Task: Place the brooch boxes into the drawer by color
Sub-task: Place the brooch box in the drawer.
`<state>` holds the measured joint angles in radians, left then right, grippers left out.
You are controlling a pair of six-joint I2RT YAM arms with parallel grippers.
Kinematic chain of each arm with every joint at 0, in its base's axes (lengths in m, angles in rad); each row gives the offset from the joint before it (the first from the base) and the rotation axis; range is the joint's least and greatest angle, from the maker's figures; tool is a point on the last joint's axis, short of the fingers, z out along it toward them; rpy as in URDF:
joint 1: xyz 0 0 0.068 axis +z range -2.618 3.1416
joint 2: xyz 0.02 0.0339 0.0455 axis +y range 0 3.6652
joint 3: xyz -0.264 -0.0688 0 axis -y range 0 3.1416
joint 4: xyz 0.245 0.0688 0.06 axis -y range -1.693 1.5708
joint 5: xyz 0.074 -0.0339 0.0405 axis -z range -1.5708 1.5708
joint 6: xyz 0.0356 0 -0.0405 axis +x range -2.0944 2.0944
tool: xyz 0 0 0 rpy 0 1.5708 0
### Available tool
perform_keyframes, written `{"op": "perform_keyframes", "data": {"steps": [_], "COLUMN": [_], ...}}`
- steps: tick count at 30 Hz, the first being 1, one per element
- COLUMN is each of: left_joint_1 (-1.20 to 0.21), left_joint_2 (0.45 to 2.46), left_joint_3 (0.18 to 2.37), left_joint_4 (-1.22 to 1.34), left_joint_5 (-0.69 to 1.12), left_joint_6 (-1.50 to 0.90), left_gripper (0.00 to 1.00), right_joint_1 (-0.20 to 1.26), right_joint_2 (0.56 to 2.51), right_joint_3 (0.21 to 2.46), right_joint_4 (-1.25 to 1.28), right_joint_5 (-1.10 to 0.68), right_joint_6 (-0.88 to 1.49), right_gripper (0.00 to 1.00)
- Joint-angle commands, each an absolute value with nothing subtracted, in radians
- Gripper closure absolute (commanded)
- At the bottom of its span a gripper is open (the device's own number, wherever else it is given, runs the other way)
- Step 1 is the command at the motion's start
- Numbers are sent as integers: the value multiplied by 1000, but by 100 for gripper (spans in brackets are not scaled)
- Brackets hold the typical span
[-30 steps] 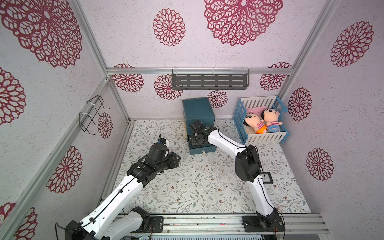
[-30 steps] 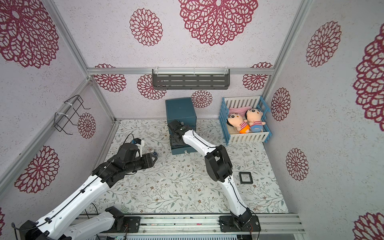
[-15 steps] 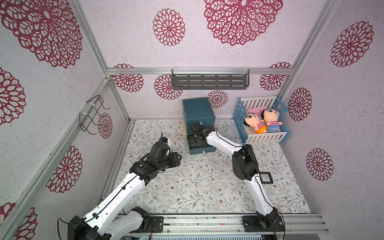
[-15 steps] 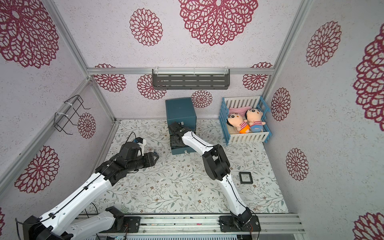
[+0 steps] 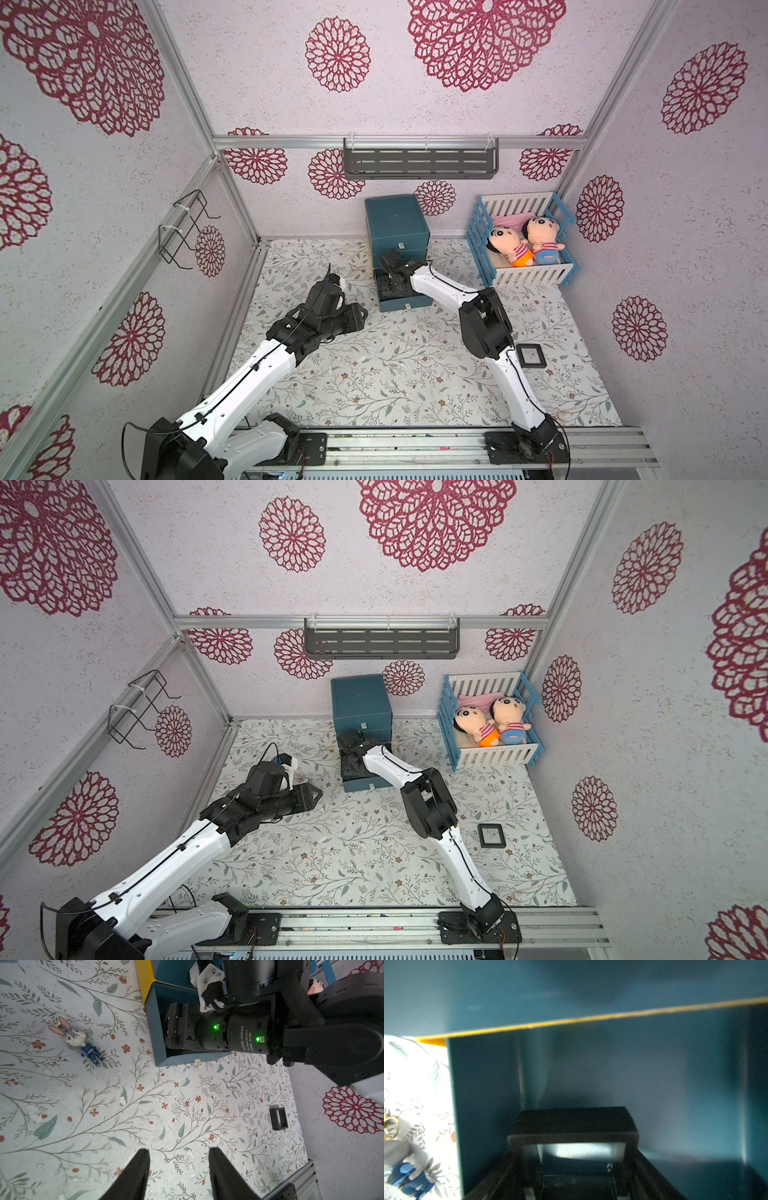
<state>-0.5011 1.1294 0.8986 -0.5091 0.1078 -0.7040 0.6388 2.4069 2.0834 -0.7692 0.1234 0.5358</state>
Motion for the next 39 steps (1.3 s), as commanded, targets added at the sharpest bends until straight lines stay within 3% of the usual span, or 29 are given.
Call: {"op": "perform_keyframes", "data": {"steps": [1, 7, 23, 35, 39], "left_joint_1": [-494, -494, -494, -521, -568], "left_joint_2": [1144, 1154, 1147, 1192, 1228], "left_joint_3": [914, 923, 928, 973, 1009], "left_joint_4": [-479, -476, -476, -474, -474], "left_joint_5": [122, 124, 133, 177, 192], "left_joint_6": [-704, -703, -692, -609, -531], "left_gripper": [47, 47, 47, 46, 46], "right_joint_1": [616, 617, 623, 610, 541], "right_joint_2": [2411, 2388, 2230, 1859, 1780], "right_joint_3": [2083, 2068, 2000, 1584, 1471], "right_joint_4": [-729, -704, -643, -543, -590], "right_joint_5": [110, 115, 200, 347, 314], "right_joint_6": [559, 557, 570, 728, 814], "right_gripper": [24, 14, 7, 3, 1]}}
